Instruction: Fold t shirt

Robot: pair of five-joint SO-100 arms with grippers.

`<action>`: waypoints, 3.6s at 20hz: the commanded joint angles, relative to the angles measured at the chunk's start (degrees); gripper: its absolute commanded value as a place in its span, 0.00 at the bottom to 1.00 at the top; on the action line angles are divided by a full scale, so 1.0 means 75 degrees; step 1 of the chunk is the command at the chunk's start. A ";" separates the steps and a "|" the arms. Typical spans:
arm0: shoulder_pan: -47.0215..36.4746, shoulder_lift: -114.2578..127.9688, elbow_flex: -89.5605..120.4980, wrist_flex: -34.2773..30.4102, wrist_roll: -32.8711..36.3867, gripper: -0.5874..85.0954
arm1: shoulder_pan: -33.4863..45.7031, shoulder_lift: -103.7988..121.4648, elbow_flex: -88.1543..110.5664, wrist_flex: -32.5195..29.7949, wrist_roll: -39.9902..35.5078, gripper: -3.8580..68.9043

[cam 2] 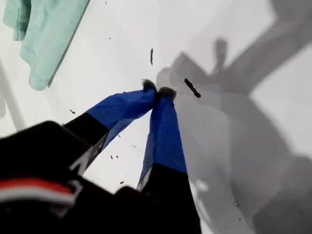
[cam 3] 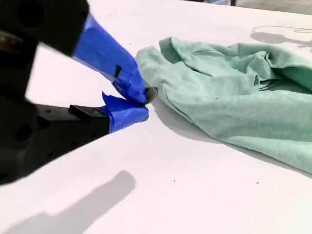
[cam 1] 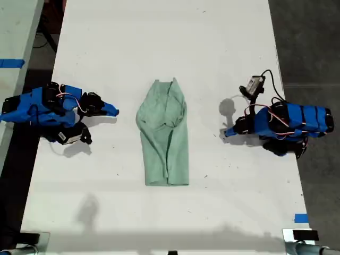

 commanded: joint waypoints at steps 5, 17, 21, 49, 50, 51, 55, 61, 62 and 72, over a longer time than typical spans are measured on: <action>0.0176 0.0059 0.0328 0.0000 -0.0527 0.00 | -0.0234 0.0094 0.0434 -0.0188 0.0352 0.04; 0.1887 -1.2598 -0.9809 0.1195 -0.2051 0.00 | -0.1195 -0.7066 -0.4969 -0.2180 0.0434 0.06; 0.2801 -1.4355 -1.2914 0.2391 -0.1711 0.00 | -0.1828 -0.9984 -0.7324 -0.2168 0.0891 0.08; 0.3996 -1.9594 -1.6992 0.1781 -0.1664 0.00 | -0.3586 -1.8012 -1.6441 0.0035 0.1242 0.38; 0.3984 -1.9605 -1.6992 0.1770 -0.1641 0.00 | -0.3609 -1.8012 -1.6441 -0.0023 0.1254 0.39; 0.3973 -1.9605 -1.6992 0.1758 -0.1629 0.00 | -0.3621 -1.8035 -1.6441 -0.0094 0.1266 0.39; 0.3984 -1.9617 -1.6992 0.1734 -0.1617 0.00 | -0.3633 -1.8586 -1.6441 -0.0551 0.1301 0.34; 0.4160 -1.9312 -1.7062 0.1699 -0.1406 0.00 | -0.3645 -1.8937 -1.6547 -0.0445 0.1242 0.07; 0.4254 -1.9277 -1.7227 0.1676 -0.1184 0.00 | -0.3645 -1.8902 -1.6723 -0.0293 0.1160 0.07; 0.3305 -1.5820 -1.6805 0.2191 0.0633 0.00 | -0.1594 -1.5949 -1.6980 0.0703 -0.1477 0.07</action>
